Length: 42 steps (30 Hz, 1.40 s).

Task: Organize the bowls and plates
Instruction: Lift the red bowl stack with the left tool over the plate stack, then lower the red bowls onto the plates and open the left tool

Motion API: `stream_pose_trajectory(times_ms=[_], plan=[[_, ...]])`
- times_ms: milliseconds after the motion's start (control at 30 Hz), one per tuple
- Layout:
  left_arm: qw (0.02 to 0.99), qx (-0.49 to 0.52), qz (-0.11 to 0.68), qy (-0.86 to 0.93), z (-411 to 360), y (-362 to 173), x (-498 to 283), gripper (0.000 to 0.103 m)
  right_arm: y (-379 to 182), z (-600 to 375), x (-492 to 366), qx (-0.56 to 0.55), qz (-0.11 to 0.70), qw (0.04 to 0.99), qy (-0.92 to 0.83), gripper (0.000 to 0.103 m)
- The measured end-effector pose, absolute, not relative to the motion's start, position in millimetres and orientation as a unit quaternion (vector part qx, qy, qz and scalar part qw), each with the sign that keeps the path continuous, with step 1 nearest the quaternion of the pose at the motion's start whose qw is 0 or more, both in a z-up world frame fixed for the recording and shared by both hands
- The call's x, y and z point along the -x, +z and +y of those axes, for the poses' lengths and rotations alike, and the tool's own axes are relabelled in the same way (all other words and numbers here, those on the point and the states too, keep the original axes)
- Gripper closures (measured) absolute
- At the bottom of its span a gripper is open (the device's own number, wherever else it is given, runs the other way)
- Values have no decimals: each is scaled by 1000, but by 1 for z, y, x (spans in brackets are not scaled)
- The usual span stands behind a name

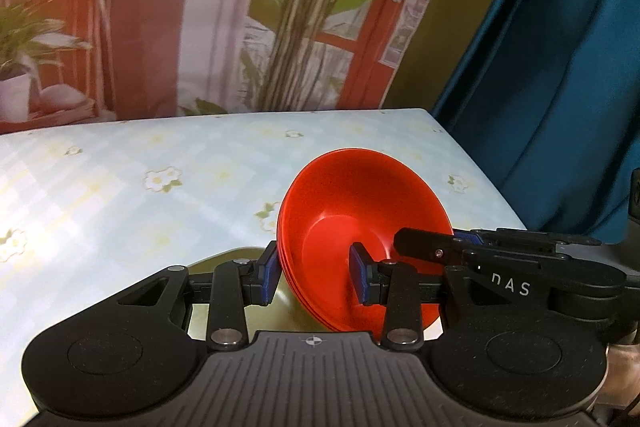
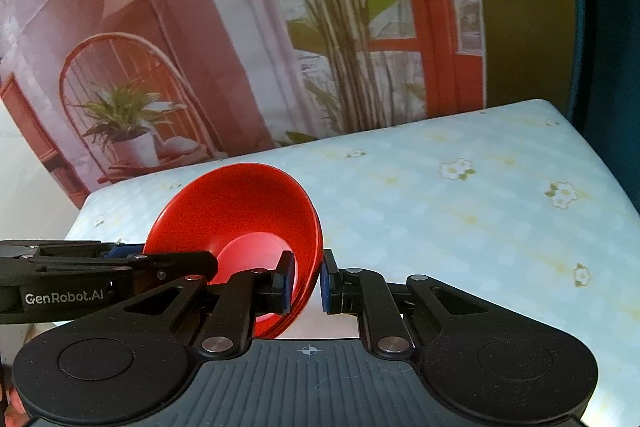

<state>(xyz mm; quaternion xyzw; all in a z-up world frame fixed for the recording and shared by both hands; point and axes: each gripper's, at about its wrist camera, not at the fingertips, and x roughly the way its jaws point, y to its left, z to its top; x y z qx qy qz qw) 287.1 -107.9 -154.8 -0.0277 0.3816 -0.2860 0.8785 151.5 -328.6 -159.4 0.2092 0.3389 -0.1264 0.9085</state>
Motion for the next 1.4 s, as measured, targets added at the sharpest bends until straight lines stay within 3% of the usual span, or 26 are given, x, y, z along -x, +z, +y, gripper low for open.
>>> stream_pose_trajectory(times_ms=[567, 1400], plan=[[883, 54, 397, -245, -54, -174, -291, 65, -177, -280, -193, -190, 369, 905, -87, 91], [870, 55, 427, -241, -44, -200, -284, 65, -200, -261, -192, -193, 404, 891, -82, 91]])
